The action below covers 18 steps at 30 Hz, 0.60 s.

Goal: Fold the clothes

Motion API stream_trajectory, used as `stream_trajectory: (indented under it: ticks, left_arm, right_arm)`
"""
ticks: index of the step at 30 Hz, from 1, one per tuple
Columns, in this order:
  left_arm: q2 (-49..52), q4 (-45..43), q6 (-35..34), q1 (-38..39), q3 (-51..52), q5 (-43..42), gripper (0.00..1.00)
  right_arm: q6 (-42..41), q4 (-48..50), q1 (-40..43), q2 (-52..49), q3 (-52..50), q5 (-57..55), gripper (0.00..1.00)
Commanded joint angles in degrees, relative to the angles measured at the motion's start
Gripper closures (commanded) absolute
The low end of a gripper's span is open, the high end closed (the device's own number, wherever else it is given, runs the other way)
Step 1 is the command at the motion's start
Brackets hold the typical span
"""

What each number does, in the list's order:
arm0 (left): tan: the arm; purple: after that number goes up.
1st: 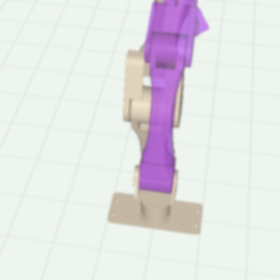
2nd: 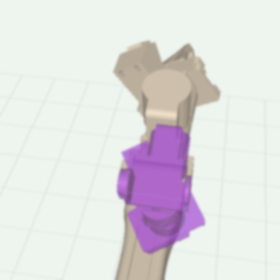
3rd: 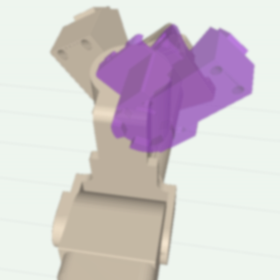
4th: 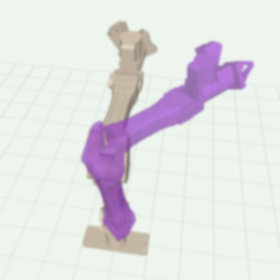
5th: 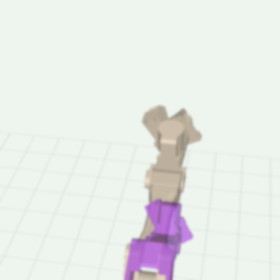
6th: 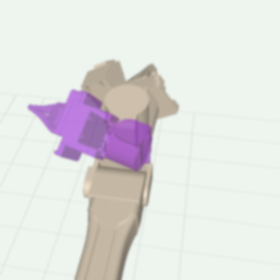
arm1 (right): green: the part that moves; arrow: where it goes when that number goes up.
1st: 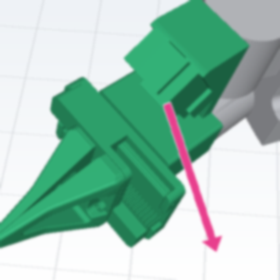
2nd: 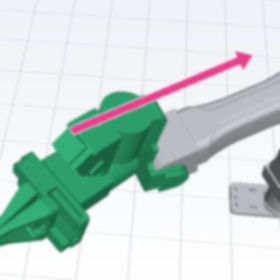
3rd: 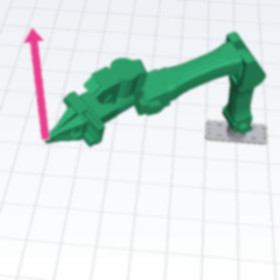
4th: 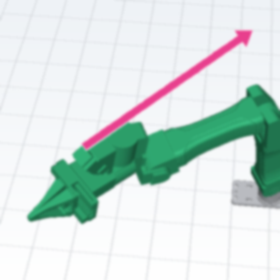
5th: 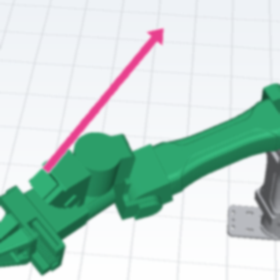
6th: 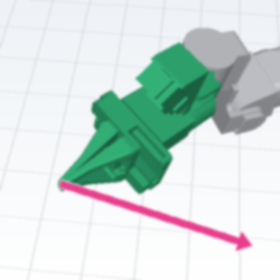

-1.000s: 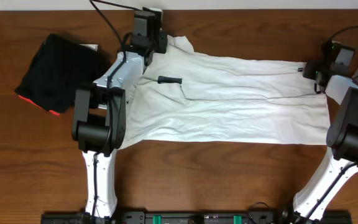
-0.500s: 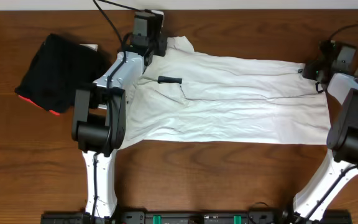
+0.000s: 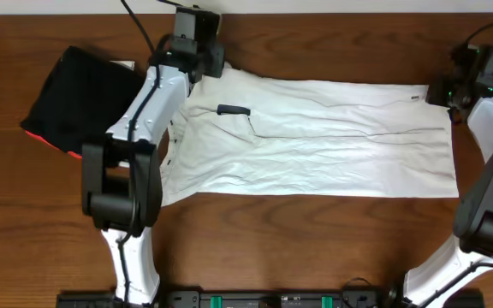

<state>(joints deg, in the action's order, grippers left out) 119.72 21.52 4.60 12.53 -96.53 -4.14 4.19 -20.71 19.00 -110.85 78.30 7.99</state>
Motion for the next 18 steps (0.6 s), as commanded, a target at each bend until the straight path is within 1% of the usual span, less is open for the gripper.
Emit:
stream_trajectory:
  ticks: [1,10,18]
  left_arm:
    - [-2.40,3.78,0.74,-0.31,-1.01,0.11,0.94]
    - [-7.13,15.76,0.72,-0.31,-1.01,0.09,0.94]
    - [-10.62,26.03,-0.02,-0.24,-1.01,0.07,0.94]
  right_arm:
    - [2.23,-2.99,0.42,2.82,0.81,0.44,0.99]
    - [3.30,-15.67,2.75,7.52,0.79,0.46,0.99]
    - [3.69,-24.76,6.40,8.11,0.79,1.92,0.99]
